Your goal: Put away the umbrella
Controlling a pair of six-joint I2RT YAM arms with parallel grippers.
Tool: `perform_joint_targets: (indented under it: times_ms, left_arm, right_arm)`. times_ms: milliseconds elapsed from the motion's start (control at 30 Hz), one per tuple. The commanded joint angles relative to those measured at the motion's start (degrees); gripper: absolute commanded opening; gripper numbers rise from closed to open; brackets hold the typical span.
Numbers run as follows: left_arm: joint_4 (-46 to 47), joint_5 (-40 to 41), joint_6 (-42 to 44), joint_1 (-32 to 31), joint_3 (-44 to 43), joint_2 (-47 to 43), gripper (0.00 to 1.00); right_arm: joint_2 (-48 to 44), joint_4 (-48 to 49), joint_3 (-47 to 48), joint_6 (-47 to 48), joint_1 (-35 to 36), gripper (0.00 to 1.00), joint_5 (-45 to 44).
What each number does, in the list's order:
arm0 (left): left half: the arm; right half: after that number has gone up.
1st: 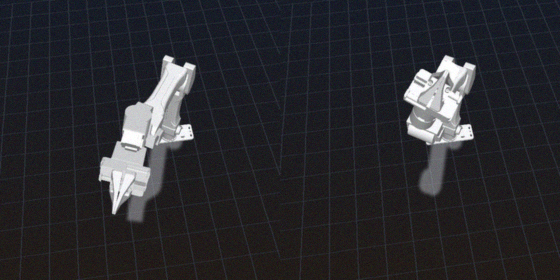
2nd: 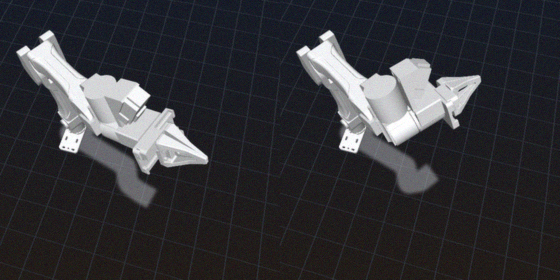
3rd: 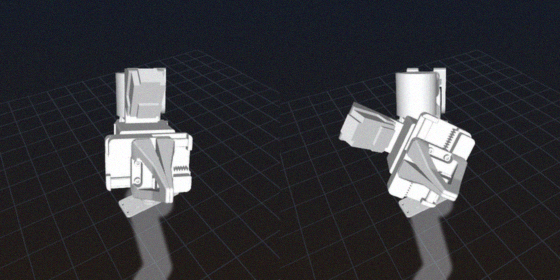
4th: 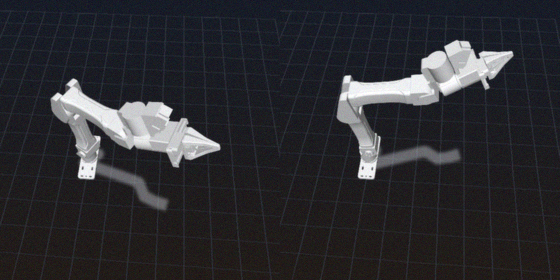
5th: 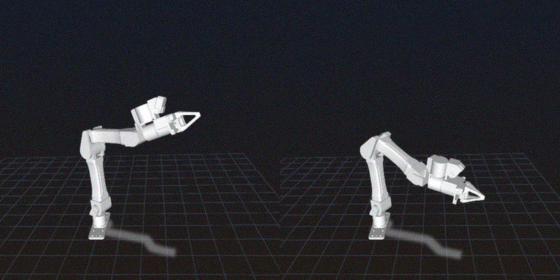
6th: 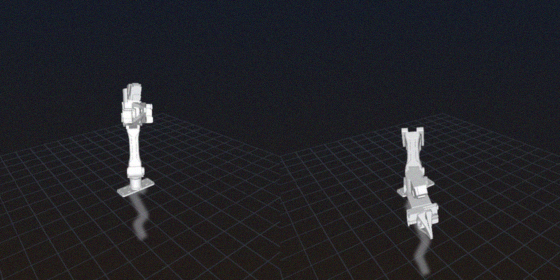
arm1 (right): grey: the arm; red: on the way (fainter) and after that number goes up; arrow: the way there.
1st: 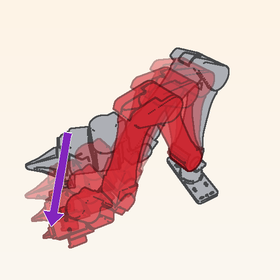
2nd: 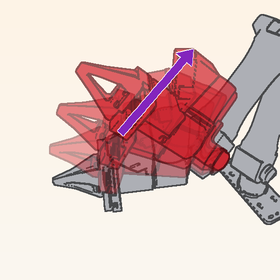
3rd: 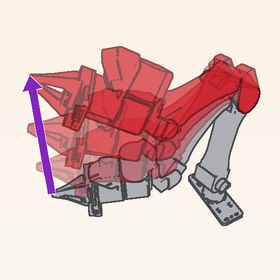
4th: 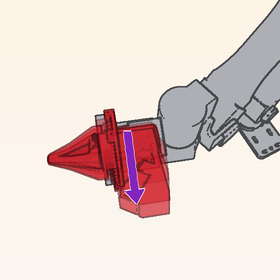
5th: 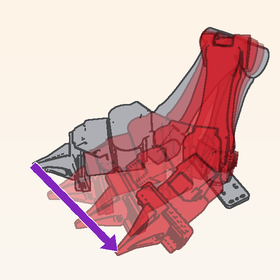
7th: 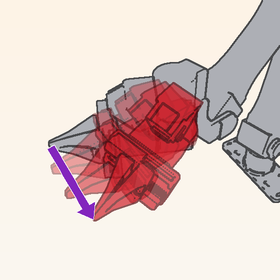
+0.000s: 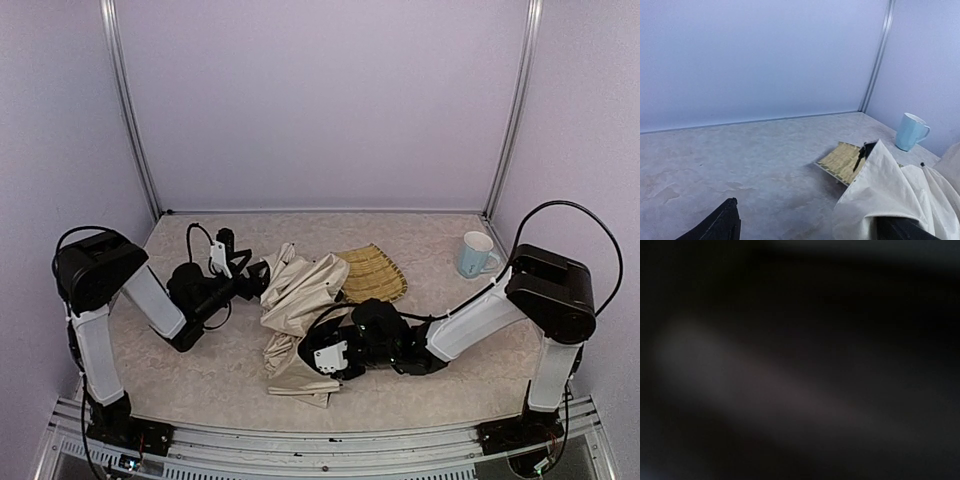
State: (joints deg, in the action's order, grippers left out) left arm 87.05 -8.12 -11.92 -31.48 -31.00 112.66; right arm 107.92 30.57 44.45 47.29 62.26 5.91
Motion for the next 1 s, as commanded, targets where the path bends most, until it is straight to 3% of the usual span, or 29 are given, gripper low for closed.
perform_joint_targets:
  times_ms: [0, 200, 400, 500, 600, 667, 733, 833, 967]
  left_arm:
    - [-7.91, 17.77, -4.50, 3.11, -1.46, -9.40, 0.87]
    - [-10.98, 14.15, -3.54, 3.16, 1.69, -20.61, 0.88]
    - [-31.22, 8.86, 2.62, -3.09, 3.16, -33.87, 0.87]
    - [-37.79, 3.89, 4.84, -6.52, 4.72, -38.68, 0.80]
    - [-41.40, -4.07, 6.80, -10.21, 7.33, -43.43, 0.67]
    - [-41.71, -11.33, 7.79, -12.30, 9.77, -46.69, 0.64]
    - [-40.90, -17.36, 8.88, -14.04, 12.33, -48.59, 0.67]
    - [-41.95, -19.21, 10.10, -16.32, 13.85, -49.73, 0.71]
    - [-46.54, -19.77, 12.14, -18.82, 12.03, -47.75, 0.73]
  right_arm:
    - [1.38, 0.14, -1.34, -3.06, 1.02, 0.00, -0.83]
    - [3.04, 2.10, -1.80, -3.85, 1.02, 0.00, -1.45]
    - [4.21, 3.12, -1.03, -2.21, 1.02, 0.00, -1.79]
    - [4.35, 3.00, -0.30, -2.36, 1.02, 0.00, -2.54]
    - [3.49, 3.49, 0.15, -3.77, 0.93, 0.00, -2.55]
    - [3.14, 3.66, 0.70, -5.07, 0.85, 0.11, -2.14]
    - [3.02, 2.76, 1.66, -5.89, 0.85, 0.31, -2.01]
    - [2.93, 0.08, 3.37, -6.99, 0.89, 0.59, -1.92]
    - [1.81, -2.19, 4.55, -9.22, 0.85, 0.81, -3.13]
